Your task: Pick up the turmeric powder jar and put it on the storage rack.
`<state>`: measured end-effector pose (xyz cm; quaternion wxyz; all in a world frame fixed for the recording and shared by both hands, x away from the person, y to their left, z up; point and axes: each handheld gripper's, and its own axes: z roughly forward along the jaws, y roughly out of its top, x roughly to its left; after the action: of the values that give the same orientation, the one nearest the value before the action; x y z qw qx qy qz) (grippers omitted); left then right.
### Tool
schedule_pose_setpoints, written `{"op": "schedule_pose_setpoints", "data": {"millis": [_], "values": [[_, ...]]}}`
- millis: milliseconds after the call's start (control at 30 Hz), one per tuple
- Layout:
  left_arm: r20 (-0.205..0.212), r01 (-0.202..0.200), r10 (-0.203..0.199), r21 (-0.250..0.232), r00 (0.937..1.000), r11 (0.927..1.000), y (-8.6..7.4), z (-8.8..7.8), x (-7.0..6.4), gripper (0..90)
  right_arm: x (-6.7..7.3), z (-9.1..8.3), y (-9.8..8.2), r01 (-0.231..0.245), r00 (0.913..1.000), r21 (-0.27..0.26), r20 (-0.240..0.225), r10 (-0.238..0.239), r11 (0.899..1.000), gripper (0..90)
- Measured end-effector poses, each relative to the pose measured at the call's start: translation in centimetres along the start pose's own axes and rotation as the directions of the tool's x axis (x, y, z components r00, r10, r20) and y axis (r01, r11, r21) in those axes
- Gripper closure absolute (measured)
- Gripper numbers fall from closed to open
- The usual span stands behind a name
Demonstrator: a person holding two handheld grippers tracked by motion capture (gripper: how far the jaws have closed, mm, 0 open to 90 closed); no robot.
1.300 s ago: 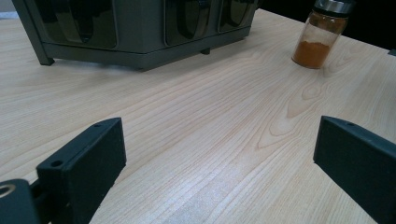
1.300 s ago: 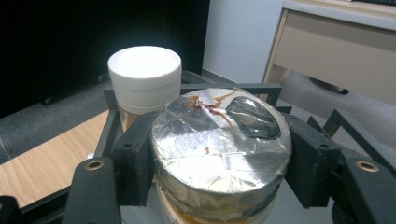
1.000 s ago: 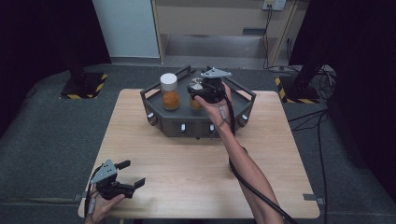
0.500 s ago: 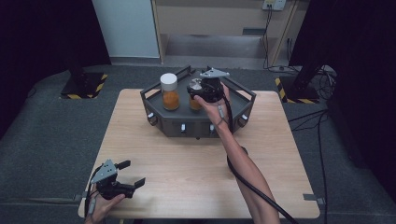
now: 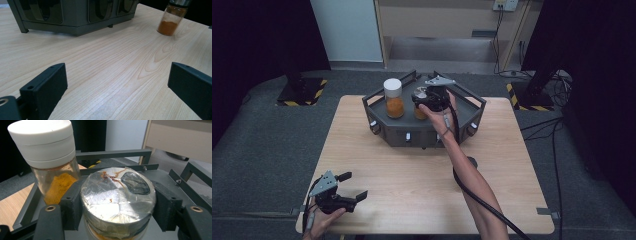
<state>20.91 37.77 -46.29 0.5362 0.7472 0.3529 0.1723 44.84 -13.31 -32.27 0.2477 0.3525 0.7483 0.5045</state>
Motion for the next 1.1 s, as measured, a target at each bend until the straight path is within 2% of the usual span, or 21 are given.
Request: {"op": "schedule_pose_setpoints", "data": {"millis": [233, 633, 867, 1100], "values": [[0.001, -0.001, 0.001, 0.000, 1.0000, 1.0000, 0.0, 0.0, 0.0, 1.7, -0.3, 0.1, -0.3, -0.015, 0.9999, -0.005, -0.003, 0.015, 1.000, 34.7], [0.004, -0.002, 0.002, 0.003, 1.0000, 1.0000, 0.0, 0.0, 0.0, 1.7, -0.2, 0.2, -0.6, -0.005, 1.0000, -0.014, -0.002, 0.005, 1.000, 34.1], [0.003, -0.004, 0.004, 0.004, 1.0000, 1.0000, 0.1, 0.0, 0.0, 1.7, -0.2, -0.7, -0.9, -0.024, 0.9997, -0.067, 0.004, 0.025, 0.997, 15.2], [0.002, -0.006, 0.006, 0.004, 1.0000, 1.0000, 0.1, 0.0, -0.1, 1.7, -0.6, -2.7, 0.0, 0.001, 0.9999, -0.106, -0.017, -0.002, 0.994, 8.2]]}}
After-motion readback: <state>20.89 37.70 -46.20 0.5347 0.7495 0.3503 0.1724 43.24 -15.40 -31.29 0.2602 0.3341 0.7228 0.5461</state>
